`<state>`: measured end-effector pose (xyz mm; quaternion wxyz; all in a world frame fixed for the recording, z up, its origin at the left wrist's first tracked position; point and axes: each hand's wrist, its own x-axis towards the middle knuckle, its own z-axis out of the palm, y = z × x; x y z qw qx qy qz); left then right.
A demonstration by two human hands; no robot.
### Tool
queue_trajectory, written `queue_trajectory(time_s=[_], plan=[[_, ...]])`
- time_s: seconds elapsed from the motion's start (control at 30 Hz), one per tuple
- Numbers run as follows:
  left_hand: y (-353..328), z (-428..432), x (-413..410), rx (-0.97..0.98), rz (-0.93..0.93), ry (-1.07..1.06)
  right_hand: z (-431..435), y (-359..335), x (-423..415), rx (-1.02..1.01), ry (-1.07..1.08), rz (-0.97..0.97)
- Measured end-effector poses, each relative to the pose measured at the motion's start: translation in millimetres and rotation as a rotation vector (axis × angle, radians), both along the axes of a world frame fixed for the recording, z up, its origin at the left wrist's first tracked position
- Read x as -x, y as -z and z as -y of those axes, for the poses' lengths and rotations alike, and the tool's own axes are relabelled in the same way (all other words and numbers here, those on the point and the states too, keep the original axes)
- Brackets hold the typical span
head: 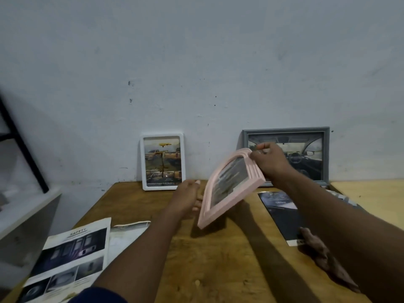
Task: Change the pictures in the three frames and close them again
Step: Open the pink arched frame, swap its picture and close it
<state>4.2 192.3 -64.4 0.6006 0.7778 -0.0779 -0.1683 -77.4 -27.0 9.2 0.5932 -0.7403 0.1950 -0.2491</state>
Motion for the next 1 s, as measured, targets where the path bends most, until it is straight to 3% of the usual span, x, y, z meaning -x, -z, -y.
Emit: queue_trajectory(time_s=[0.1,0.27,0.47,0.77,0.9,1.0], plan=[[1,1,15,0.03,-0.158,0.1,-6,-23,13,0.133,-0.053,-0.065],[-22,3,10,0.012,-0.021,0.055,-41,-40,23,0.475,-0.129,-0.217],[-54,-12,11,0.199,-0.072,0.057,-87,-24,11,0.345,-0.264,-0.235],[-10,-40,15,0.036,-0.156,0.031,-58,61,4,0.576,-0.109,-0.36],[17,-45,17,-0.061,-0.043,0.054,-44,103,15,0.654,-0.074,-0.416],[29,-48,21,-0.264,0.235,0.102,-43,121,17,0.722,-0.133,-0.435]])
